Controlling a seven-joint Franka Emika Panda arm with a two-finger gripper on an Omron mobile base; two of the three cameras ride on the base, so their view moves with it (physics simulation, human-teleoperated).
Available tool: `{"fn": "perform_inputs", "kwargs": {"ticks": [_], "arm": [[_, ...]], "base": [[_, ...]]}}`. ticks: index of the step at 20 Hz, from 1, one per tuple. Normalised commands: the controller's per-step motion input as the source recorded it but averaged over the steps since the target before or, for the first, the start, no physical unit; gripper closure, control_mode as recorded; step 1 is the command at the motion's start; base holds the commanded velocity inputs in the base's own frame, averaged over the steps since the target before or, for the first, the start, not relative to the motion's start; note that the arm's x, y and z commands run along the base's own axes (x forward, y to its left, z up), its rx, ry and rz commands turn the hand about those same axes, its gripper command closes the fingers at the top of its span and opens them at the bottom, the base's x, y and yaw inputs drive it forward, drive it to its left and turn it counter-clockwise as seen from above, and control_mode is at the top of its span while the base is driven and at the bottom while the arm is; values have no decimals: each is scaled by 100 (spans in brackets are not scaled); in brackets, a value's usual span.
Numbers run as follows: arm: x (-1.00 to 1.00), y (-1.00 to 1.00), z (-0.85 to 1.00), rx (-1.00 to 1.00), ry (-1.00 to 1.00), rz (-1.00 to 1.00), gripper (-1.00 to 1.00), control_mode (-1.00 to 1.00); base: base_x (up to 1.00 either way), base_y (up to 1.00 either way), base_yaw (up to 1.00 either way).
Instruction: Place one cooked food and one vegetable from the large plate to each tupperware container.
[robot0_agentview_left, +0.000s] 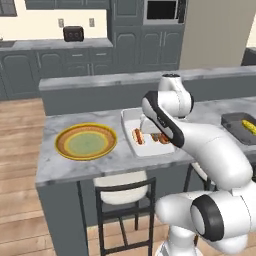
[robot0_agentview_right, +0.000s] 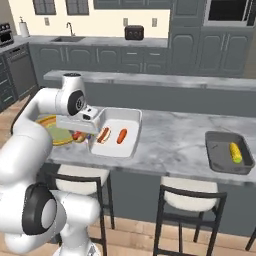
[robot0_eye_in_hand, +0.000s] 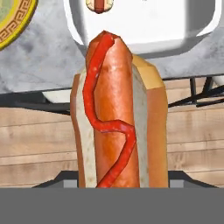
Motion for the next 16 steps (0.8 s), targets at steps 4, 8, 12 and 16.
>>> {"fn": "perform_inputs", "kwargs": {"ticks": [4,8,12,16], "arm": [[0,0,0,0,0,0,100,100],[0,0,0,0,0,0,100,100],[0,0,0,0,0,0,100,100],[0,0,0,0,0,0,100,100]], "base": [[24,-100,0],[41,-100,0],[45,-100,0],[37,-100,0]]}}
